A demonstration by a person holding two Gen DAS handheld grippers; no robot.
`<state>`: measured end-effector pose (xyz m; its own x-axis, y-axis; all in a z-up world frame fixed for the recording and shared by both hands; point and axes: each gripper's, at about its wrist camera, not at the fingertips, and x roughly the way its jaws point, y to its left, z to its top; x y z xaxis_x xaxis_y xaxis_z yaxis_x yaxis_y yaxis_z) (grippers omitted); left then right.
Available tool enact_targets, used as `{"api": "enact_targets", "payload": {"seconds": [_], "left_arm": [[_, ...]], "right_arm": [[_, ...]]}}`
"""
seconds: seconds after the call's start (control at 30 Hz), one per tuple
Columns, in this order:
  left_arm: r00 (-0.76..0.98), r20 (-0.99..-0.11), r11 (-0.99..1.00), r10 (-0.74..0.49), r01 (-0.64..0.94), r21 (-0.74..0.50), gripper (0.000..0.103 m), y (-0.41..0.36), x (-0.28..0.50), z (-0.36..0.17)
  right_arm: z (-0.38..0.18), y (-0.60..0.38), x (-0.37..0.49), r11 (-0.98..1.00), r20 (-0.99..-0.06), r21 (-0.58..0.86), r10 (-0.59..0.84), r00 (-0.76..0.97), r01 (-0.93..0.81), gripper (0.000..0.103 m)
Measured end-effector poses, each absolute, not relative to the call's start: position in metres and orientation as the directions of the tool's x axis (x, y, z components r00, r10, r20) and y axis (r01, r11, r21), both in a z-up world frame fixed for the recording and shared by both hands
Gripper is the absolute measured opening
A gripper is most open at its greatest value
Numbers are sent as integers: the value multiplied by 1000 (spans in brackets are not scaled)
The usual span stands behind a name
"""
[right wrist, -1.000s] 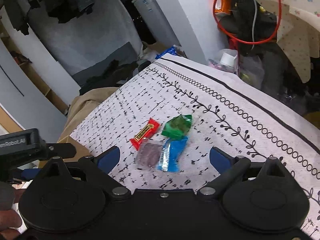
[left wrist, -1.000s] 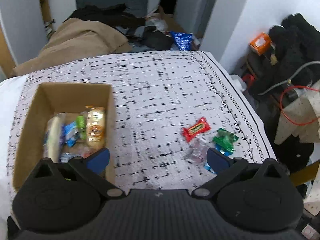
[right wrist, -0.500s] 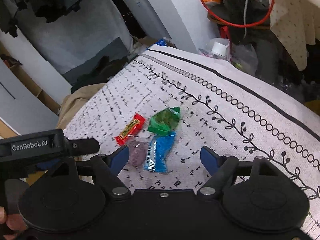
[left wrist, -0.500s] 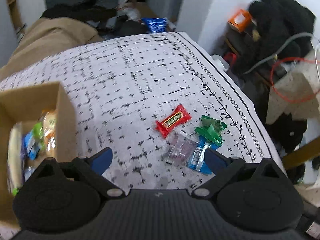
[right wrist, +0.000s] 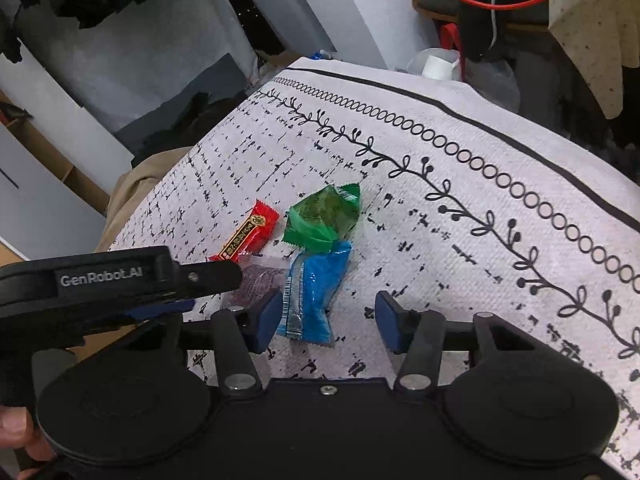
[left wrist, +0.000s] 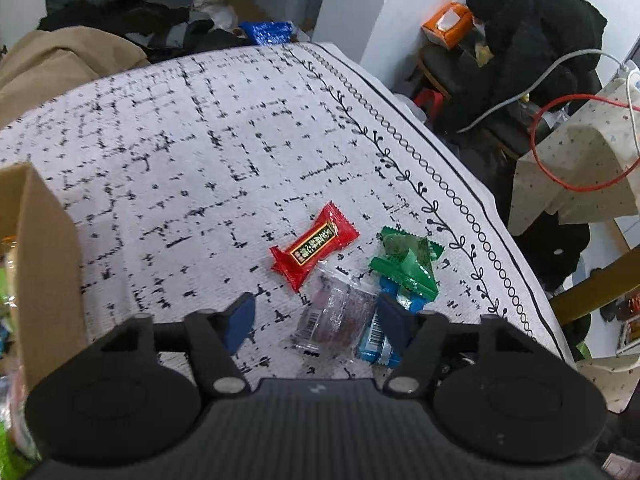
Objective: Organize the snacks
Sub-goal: 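Move the left tool to the clear purple packet while the right tool reaches the blue packet, then grasp the clear purple packet with the left tool while the right tool grasps the blue packet, then carry the clear and blue packets into the box and open both tools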
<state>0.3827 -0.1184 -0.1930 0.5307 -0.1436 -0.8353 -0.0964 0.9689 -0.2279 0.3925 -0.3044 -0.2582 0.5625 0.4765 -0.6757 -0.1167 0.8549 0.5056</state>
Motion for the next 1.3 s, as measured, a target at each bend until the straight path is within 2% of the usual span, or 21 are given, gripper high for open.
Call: {"api": "enact_targets", "payload": {"seconds": [0.07,0.23,0.57,0.6,0.67,0.73,1.3], "left_arm": [[528,-834,967,-158,-86,-238,58,-118,386,-197],[509,-837,965,-199,-45,-256,58,-121,394,-206],[484,-850,968,-207,-25,-250,57,-127,397,-221],[486,-850,969,-204,-23,-246,55,-129,397,-221],[486,-849,970,-207,-13,-244,37,-130,397,-221],[490,-849,971,-200,-16,-239,33,-129,395,-219],[574,-809,980,-125,-57,-192,32,-121,362,-156]], "right_arm": [[-261,-302,394,852,-676,509,481,558,-118,40],[-264,-298,398,847,-680,517,496,541,-126,17],[-261,-300,393,862,-693,489,478,540,-136,11],[-260,-300,393,863,-693,486,478,540,-139,10],[-258,-300,391,861,-688,488,481,543,-144,10],[-254,-300,389,858,-680,489,487,548,-156,10],[-213,-302,372,814,-569,534,547,614,-231,8]]}}
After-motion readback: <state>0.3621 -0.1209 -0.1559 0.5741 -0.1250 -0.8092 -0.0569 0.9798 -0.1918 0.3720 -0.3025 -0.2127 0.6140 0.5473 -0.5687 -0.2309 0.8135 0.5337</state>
